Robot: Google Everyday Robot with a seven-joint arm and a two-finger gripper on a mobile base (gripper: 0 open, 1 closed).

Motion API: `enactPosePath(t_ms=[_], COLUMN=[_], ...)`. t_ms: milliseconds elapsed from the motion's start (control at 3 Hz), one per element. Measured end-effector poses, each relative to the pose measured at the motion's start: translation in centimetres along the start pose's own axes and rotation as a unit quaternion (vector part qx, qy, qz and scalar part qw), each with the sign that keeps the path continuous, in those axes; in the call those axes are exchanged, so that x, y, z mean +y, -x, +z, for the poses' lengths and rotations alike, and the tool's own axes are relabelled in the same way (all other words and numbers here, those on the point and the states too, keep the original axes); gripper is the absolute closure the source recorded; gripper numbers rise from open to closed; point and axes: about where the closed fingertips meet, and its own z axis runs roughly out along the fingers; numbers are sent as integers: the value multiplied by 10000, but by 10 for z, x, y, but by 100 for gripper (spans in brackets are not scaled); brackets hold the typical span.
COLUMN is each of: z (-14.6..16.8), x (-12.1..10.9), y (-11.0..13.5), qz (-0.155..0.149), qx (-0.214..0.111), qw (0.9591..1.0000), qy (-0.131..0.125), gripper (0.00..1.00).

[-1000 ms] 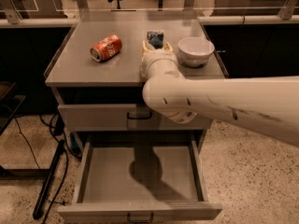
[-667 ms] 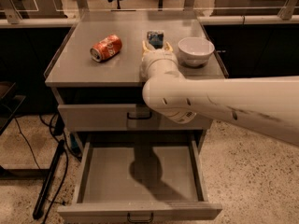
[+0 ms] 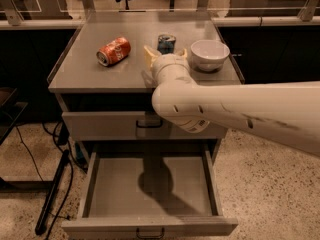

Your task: Pick redbull can from middle drawer and place on counter

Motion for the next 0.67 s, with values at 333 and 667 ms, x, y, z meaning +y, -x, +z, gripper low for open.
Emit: enactPosePath(t_ms=[333,667], z=[0,0], x=[0,0], y=[0,0], qz=[0,0], qx=[1,1], qw=[10000,10000], qy=[0,0], gripper=[0,0])
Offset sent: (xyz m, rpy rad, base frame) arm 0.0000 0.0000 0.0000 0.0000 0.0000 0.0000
